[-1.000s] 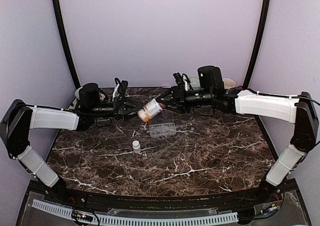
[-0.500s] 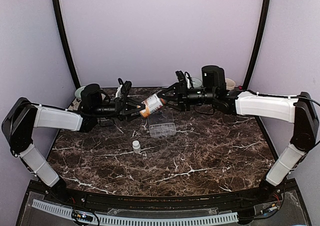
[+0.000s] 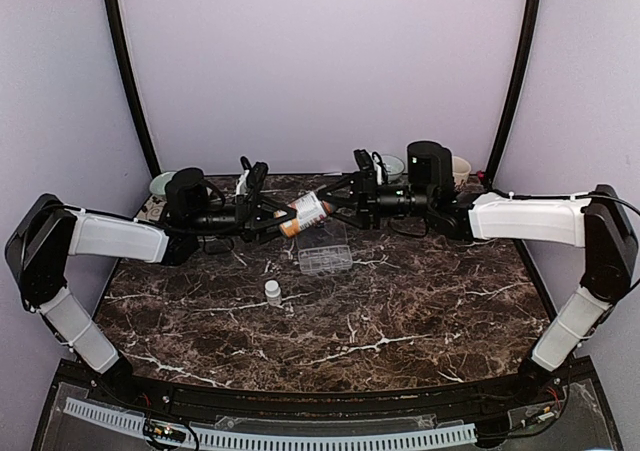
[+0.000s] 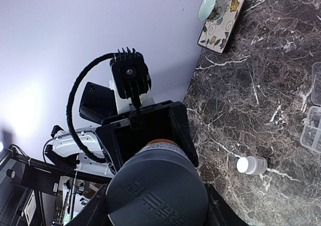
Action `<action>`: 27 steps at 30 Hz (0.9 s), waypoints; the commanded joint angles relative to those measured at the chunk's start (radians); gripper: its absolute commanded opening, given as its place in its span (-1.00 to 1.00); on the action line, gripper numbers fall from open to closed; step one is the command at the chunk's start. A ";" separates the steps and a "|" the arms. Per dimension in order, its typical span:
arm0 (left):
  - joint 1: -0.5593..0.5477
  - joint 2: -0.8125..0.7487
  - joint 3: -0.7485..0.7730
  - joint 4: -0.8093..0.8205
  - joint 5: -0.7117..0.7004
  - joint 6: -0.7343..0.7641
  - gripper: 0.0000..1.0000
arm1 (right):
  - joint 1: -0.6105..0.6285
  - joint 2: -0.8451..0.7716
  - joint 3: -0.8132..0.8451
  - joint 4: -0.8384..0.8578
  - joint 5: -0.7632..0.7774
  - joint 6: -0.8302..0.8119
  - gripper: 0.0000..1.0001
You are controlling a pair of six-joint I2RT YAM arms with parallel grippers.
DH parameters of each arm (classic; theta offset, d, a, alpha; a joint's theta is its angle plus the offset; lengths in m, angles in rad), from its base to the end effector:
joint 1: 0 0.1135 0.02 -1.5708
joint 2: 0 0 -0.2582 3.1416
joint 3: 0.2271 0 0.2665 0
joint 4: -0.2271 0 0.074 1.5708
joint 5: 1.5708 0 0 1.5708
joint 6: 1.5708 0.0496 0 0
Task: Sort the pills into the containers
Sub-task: Pass from the right arm to the left
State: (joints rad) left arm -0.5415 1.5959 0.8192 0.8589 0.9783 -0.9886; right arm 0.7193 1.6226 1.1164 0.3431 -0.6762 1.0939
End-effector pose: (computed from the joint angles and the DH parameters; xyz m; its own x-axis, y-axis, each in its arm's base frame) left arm 0.2831 -0.2183 0.2408 -0.7935 -0.0670 -0.6049 0.6066 -0.0065 -0.7950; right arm 0.2810 0.2874 0.2796 -0.9253 0.1107 -0.3626 -0.3406 0.1776 0.9233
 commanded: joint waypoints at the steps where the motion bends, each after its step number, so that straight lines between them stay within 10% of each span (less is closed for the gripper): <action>1: -0.003 -0.031 0.023 0.057 -0.037 -0.009 0.41 | -0.004 -0.022 -0.031 0.086 -0.003 0.021 -0.77; 27: -0.009 0.058 0.131 0.198 0.089 -0.153 -0.25 | -0.021 -0.069 -0.081 0.120 -0.086 -0.122 -0.74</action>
State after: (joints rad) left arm -0.5446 1.6760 0.8791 0.9764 1.0187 -1.0786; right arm 0.6987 1.5974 1.0538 0.4469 -0.6994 1.1107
